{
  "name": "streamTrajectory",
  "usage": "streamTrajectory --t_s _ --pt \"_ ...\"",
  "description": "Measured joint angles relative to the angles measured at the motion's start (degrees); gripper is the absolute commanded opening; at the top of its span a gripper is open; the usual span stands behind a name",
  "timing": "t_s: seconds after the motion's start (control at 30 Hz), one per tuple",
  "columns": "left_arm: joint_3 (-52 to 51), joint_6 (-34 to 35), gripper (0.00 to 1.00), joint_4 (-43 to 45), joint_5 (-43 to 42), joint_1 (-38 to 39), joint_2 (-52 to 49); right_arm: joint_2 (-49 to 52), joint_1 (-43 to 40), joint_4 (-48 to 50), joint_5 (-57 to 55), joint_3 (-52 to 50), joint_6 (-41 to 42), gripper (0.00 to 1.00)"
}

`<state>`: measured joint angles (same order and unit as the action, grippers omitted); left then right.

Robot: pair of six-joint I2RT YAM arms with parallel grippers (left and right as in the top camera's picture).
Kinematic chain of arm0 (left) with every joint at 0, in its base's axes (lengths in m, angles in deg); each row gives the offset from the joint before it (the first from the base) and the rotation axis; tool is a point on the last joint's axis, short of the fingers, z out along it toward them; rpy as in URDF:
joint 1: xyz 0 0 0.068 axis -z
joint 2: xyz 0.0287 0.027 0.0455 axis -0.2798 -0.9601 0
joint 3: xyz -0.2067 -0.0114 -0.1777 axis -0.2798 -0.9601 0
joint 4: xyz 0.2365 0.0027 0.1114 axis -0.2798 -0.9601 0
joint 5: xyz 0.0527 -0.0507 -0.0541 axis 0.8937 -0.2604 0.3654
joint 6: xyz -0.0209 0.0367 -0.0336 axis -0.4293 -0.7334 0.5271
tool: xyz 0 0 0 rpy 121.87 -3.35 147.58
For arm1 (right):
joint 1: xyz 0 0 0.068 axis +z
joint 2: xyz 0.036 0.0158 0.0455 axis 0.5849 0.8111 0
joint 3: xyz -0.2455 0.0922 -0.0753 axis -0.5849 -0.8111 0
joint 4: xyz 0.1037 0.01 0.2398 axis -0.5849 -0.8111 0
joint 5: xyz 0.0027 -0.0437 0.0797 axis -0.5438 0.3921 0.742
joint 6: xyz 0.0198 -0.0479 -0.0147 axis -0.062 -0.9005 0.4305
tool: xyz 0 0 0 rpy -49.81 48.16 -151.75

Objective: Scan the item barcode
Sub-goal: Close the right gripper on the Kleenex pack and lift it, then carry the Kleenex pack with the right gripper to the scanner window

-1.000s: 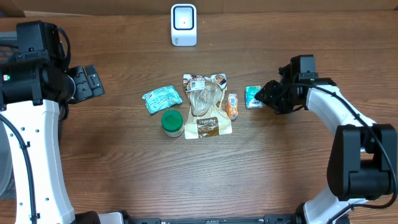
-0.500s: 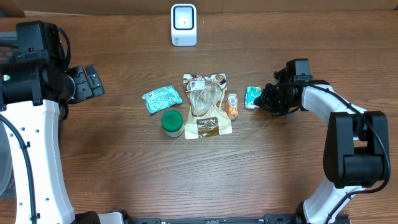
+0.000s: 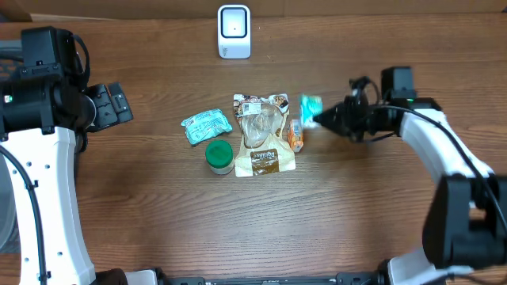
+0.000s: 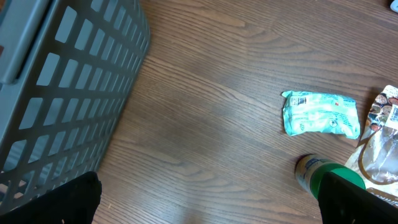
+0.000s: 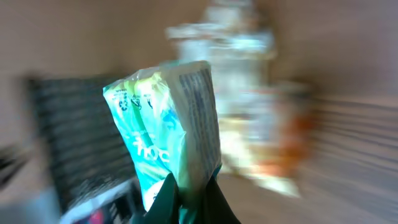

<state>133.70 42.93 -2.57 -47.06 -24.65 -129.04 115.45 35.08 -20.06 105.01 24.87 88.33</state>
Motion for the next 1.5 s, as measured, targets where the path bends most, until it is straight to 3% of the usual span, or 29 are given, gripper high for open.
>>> streamTrajectory --t_s 0.17,0.33,0.57,0.83,1.0,1.23,1.37,1.5 --pt "0.0 0.0 1.0 0.0 0.0 0.0 0.0 -3.5 0.0 7.9 18.1 1.3 5.2 0.04" --pt "0.0 0.0 1.0 0.0 0.0 0.0 0.0 -3.5 0.0 12.5 27.6 1.4 18.3 0.04" --pt "0.0 0.0 1.0 0.0 0.0 0.0 0.0 -3.5 0.1 22.2 32.4 1.4 34.5 0.04" --pt "0.0 0.0 1.0 0.0 0.0 0.0 0.0 -3.5 0.6 38.3 33.1 1.4 46.7 0.04" --pt "0.0 0.0 1.0 0.0 0.0 0.0 0.0 -3.5 1.5 45.1 32.9 1.4 46.5 0.04" --pt "0.0 0.0 1.0 0.0 0.0 0.0 0.0 -3.5 6.4 44.6 29.4 1.4 40.2 0.04" --pt "0.0 0.0 1.0 0.0 0.0 0.0 0.0 -3.6 9.1 38.6 26.1 1.5 35.2 0.04" --pt "0.0 0.0 1.0 0.0 0.0 0.0 0.0 -3.6 11.6 25.2 19.3 1.6 27.4 0.04"
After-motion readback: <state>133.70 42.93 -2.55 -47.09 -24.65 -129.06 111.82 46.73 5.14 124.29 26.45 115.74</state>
